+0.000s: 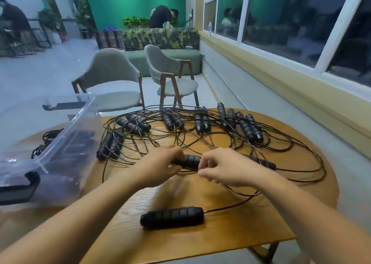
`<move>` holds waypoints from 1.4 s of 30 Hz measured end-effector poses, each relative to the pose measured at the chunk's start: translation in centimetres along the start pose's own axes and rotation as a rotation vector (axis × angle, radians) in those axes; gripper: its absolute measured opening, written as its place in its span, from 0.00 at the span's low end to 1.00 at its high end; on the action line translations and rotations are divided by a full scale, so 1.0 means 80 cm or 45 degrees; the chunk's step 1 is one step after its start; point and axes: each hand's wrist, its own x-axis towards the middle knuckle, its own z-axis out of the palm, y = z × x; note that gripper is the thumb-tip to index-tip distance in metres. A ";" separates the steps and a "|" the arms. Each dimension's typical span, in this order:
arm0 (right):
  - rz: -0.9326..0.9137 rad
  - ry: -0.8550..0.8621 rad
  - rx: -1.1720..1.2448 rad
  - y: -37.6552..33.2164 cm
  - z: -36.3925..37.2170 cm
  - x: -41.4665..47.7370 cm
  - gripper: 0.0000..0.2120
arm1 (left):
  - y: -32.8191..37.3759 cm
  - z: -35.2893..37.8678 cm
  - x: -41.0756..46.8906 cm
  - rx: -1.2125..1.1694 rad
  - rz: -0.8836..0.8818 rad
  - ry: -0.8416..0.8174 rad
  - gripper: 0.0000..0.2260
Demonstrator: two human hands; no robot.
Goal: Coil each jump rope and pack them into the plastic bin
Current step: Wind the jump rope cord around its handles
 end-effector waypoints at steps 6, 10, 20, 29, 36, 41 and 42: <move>-0.269 -0.263 -0.136 -0.001 0.056 -0.009 0.23 | -0.004 0.025 0.038 0.141 -0.029 -0.003 0.20; -0.341 -0.288 -0.255 0.001 0.071 -0.012 0.26 | -0.010 0.033 0.051 0.329 -0.017 -0.072 0.22; -0.465 0.100 -0.284 0.005 0.055 -0.016 0.14 | -0.014 0.015 0.031 -0.001 -0.030 0.087 0.12; -0.446 0.571 -0.014 0.008 0.019 -0.020 0.19 | 0.013 -0.039 -0.037 -0.682 -0.229 0.100 0.09; -0.538 0.716 -0.025 0.000 0.016 -0.023 0.17 | 0.030 -0.058 -0.074 -0.733 -0.232 0.083 0.09; -0.631 0.806 -0.117 -0.009 0.019 -0.027 0.14 | 0.038 -0.058 -0.092 -0.592 -0.128 0.081 0.26; -0.637 0.816 -0.118 -0.010 0.020 -0.028 0.14 | 0.039 -0.057 -0.094 -0.486 -0.122 0.104 0.27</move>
